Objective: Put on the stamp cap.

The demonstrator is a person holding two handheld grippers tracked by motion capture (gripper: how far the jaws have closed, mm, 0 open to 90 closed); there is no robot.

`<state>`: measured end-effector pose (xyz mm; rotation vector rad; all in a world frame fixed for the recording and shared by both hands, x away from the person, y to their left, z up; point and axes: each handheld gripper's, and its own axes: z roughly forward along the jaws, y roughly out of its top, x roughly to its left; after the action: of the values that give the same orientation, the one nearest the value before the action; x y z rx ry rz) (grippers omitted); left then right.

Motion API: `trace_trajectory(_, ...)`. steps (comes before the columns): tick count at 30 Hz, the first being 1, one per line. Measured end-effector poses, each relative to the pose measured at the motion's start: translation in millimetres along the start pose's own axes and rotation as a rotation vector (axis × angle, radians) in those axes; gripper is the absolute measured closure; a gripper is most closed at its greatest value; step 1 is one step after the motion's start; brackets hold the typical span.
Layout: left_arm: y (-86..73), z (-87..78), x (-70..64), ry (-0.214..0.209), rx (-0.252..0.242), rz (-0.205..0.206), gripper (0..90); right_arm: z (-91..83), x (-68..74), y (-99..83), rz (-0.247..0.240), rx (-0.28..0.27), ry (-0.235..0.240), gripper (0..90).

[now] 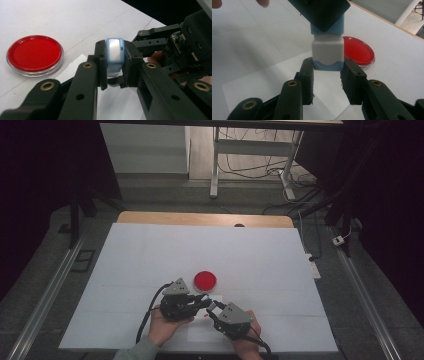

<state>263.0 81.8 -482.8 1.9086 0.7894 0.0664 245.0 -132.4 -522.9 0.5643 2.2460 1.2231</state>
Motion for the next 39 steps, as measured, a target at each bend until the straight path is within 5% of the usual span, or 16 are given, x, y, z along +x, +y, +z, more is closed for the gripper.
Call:
trace_trajectory(21, 2.6, -8.7, 3.7, 0.008, -0.027, 0.001, 75.6, -6.9, -13.6, -3.5, 0.057, 0.006, 0.066, 48.9)
trace_trajectory(39, 3.7, -18.8, 10.1, 0.044, -0.026, 0.01, 75.6, -58.7, -80.1, -34.1, 0.178, 0.047, 0.001, 44.4)
